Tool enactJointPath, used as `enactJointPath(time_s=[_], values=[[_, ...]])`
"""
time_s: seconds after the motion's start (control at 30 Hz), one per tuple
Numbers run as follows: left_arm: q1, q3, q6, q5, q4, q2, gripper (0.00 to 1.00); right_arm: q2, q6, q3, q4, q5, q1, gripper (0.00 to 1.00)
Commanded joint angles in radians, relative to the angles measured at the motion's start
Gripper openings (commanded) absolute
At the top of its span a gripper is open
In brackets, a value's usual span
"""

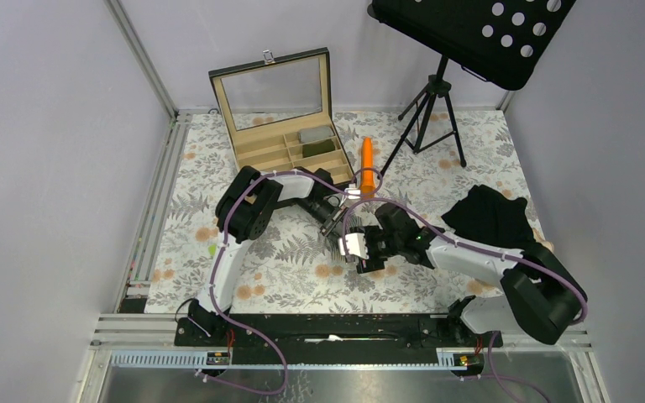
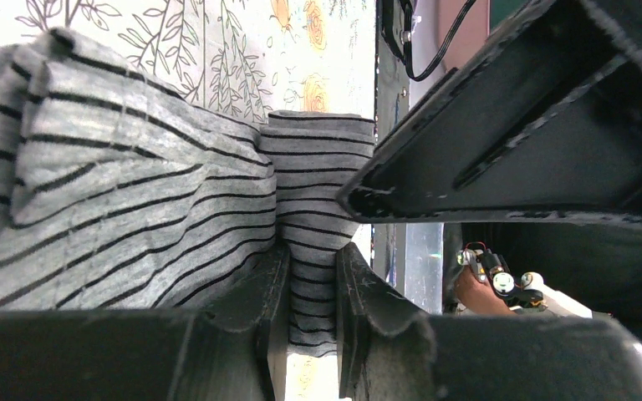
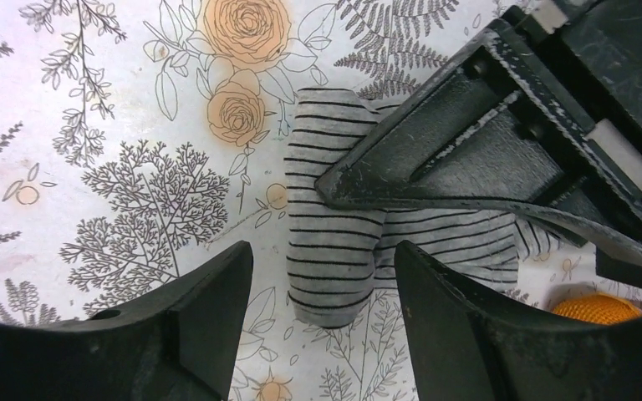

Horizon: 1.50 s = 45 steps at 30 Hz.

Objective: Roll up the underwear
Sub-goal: Roll the underwear to the center of the board.

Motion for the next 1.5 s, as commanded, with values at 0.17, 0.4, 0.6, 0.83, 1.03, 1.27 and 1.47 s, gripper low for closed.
enactJointPath(time_s=[0.17,0.4,0.6,0.83,1.03,1.27,1.47], values=[[-0.002,0.003,0.033,-0.162,0.002,0.051,0.11,0.094,-0.089,-0.012,0.091,-0.013,0.022,0.65],[-0.001,0.027,-0.013,-0.211,-0.019,0.018,0.28,0.147,-0.115,0.052,-0.019,-0.068,0.027,0.13],[0.051,0.015,-0.159,-0.456,0.076,-0.224,0.42,0.186,-0.112,0.149,-0.259,-0.063,0.028,0.00],[0.177,-0.100,-0.264,-0.706,0.248,-0.584,0.46,0.259,-0.006,0.256,-0.430,-0.108,0.012,0.00],[0.185,-0.271,-0.298,-0.945,0.463,-0.869,0.48,0.460,0.063,0.490,-0.636,-0.245,-0.086,0.00],[0.108,-0.511,-0.074,-1.018,0.691,-1.160,0.58,0.762,0.103,0.789,-0.901,-0.343,-0.173,0.00],[-0.045,-0.554,0.116,-0.897,0.592,-1.163,0.58,0.880,0.108,0.843,-0.977,-0.301,-0.216,0.00]])
